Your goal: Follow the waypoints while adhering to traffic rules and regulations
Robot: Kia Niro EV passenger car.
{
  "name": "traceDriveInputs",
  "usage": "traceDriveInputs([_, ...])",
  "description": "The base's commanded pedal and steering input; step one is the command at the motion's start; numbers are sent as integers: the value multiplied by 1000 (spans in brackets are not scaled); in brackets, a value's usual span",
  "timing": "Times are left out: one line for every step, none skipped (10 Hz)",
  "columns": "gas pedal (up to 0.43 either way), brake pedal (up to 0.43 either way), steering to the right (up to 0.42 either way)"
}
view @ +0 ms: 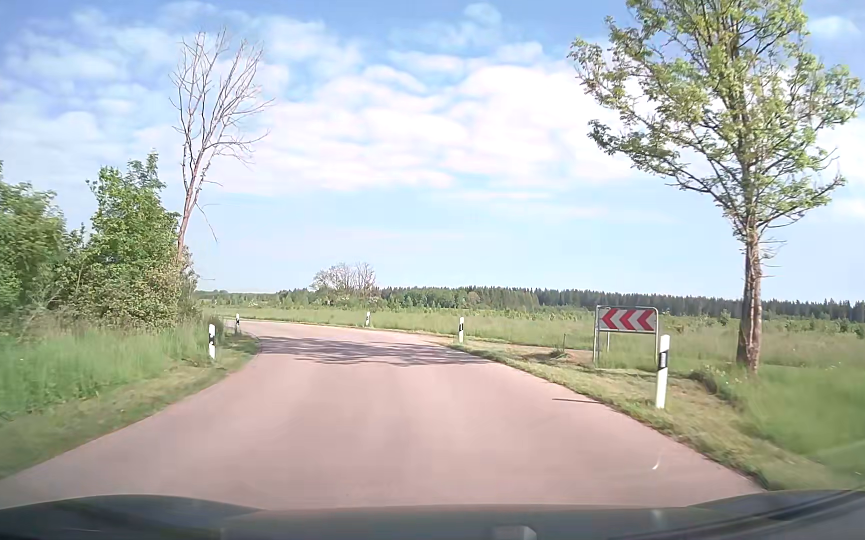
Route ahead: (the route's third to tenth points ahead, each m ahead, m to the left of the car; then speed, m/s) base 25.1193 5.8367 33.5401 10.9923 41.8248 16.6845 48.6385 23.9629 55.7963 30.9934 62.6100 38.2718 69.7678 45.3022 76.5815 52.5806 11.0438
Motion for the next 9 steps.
traceDriveInputs([39, 0, -35])
traceDriveInputs([39, 0, -40])
traceDriveInputs([39, 0, -44])
traceDriveInputs([39, 0, -48])
traceDriveInputs([39, 0, -53])
traceDriveInputs([39, 0, -59])
traceDriveInputs([28, 0, -61])
traceDriveInputs([8, 0, -61])
traceDriveInputs([0, 0, -61])
